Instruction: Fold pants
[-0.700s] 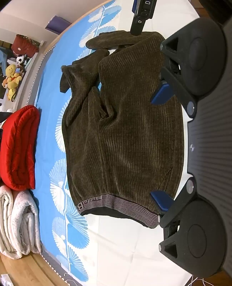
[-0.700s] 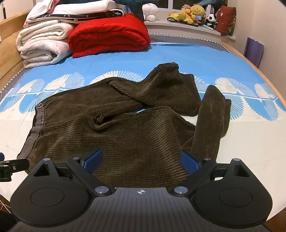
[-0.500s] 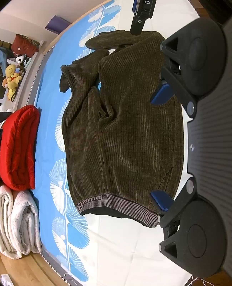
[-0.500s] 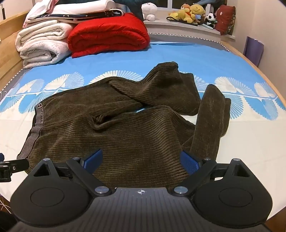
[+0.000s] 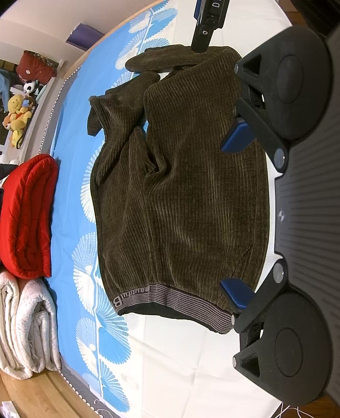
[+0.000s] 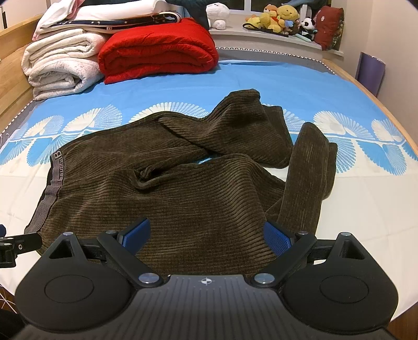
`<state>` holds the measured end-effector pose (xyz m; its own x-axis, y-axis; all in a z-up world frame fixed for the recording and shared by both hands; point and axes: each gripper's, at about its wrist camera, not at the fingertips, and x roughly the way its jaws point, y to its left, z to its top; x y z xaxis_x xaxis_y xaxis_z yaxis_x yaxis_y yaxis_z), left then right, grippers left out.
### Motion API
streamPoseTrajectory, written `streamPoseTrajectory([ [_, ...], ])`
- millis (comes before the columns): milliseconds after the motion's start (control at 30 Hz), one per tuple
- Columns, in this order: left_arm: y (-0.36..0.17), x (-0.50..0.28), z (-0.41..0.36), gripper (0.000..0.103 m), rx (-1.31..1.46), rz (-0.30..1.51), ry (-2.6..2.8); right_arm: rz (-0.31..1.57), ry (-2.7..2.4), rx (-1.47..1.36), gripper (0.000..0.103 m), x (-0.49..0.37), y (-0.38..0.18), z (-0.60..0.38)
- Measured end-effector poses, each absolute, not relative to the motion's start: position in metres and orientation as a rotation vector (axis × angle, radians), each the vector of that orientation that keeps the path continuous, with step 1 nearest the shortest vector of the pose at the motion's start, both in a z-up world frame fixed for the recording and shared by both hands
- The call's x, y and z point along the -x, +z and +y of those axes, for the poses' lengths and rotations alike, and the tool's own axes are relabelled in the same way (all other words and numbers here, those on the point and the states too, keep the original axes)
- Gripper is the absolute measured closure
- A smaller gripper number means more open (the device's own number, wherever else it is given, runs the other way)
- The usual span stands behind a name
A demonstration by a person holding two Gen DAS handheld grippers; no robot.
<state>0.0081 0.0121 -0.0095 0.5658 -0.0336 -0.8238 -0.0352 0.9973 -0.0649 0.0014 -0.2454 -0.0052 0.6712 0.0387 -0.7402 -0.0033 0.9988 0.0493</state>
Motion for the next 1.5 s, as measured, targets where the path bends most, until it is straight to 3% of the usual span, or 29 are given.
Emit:
streamPoseTrajectory([
  [1200, -0.009, -0.007, 0.012, 0.001, 0.082, 0.967, -0.001, 0.843, 0.015, -0.045, 0.011, -0.004, -0.007, -0.247],
  [1300, 0.002, -0.004, 0.016, 0.010, 0.094, 0.903, 0.002, 0.855, 0.010, -0.042, 0.011, -0.004, -0.007, -0.247],
  [1433, 0.023, -0.021, 0.023, 0.060, 0.081, 0.866, -0.051, 0.868, 0.002, -0.046, 0.012, -0.005, -0.008, -0.249],
  [1500, 0.038, -0.038, 0.029, 0.072, 0.032, 0.822, -0.060, 0.885, 0.001, -0.050, 0.016, -0.007, -0.008, -0.251],
])
